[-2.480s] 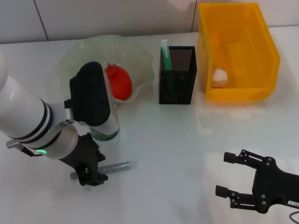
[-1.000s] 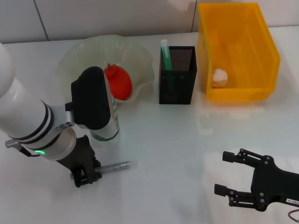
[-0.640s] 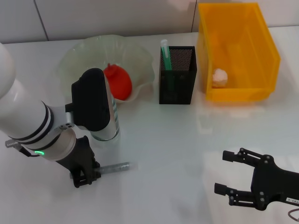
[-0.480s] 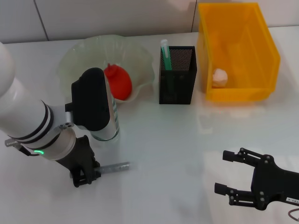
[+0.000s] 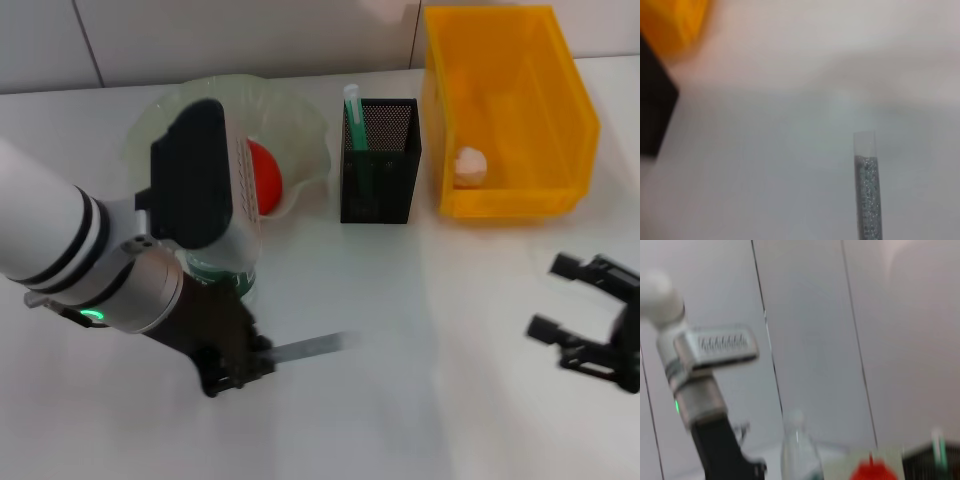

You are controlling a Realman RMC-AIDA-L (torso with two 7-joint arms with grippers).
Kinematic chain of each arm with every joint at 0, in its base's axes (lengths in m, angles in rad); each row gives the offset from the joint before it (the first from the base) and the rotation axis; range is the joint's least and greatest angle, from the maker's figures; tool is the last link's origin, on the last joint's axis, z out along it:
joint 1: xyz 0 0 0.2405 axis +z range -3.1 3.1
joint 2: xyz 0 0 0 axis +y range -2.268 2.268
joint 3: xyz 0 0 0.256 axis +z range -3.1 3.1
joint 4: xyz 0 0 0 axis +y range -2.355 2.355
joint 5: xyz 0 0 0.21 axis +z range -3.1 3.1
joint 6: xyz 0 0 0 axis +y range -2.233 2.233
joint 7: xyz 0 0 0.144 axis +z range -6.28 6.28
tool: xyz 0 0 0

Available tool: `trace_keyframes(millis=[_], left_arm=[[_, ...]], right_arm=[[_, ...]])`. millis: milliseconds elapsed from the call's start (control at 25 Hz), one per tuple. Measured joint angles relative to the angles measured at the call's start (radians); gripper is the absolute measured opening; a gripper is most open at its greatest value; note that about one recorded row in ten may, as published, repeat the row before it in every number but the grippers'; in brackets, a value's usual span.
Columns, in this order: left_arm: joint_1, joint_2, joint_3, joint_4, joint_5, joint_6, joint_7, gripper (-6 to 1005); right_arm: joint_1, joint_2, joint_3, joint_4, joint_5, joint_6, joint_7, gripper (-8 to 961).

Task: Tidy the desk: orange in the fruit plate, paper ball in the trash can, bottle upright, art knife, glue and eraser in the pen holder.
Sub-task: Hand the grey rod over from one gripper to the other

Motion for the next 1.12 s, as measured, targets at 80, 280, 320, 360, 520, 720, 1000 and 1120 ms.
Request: trace_keyframes(millis=[80, 280, 320, 360, 520, 720, 1000, 1120], left_arm=[[0.046, 0.001, -0.066, 0.061, -0.158, 0.008, 0.054, 153], [0.095, 0.000, -0.111, 0.059, -0.303, -0.059, 0.128, 154], [0.134, 0.001, -0.125, 0.033, -0.421, -0.121, 0.188, 154], [0.146, 0.002, -0.126, 0.021, -0.457, -0.136, 0.216, 154], [0.188, -0.001, -0.116, -0.044, -0.593, -0.197, 0.352, 154], [0.206, 0.000, -0.112, -0.103, -0.672, -0.222, 0.434, 148], [0.227, -0.001, -0.111, -0.245, -0.864, -0.222, 0.659, 148], [0.233, -0.004, -0.085, -0.248, -0.878, -0.228, 0.679, 149]], right_arm=[[-0.008, -0.023, 0.105, 0.001, -0.001, -0.146, 0.035, 788], [-0.006, -0.045, 0.155, 0.002, -0.003, -0.318, 0.051, 786], [-0.006, -0.045, 0.155, 0.002, -0.003, -0.318, 0.051, 785], [-0.003, -0.045, 0.152, 0.000, -0.004, -0.336, 0.052, 785], [0.010, -0.035, 0.144, 0.001, -0.006, -0.358, 0.052, 783], [0.033, -0.025, 0.144, 0.019, -0.009, -0.340, 0.052, 781], [0.078, 0.003, 0.137, 0.046, -0.029, -0.270, 0.046, 779], [0.116, 0.021, 0.127, 0.046, -0.077, -0.243, 0.048, 777]])
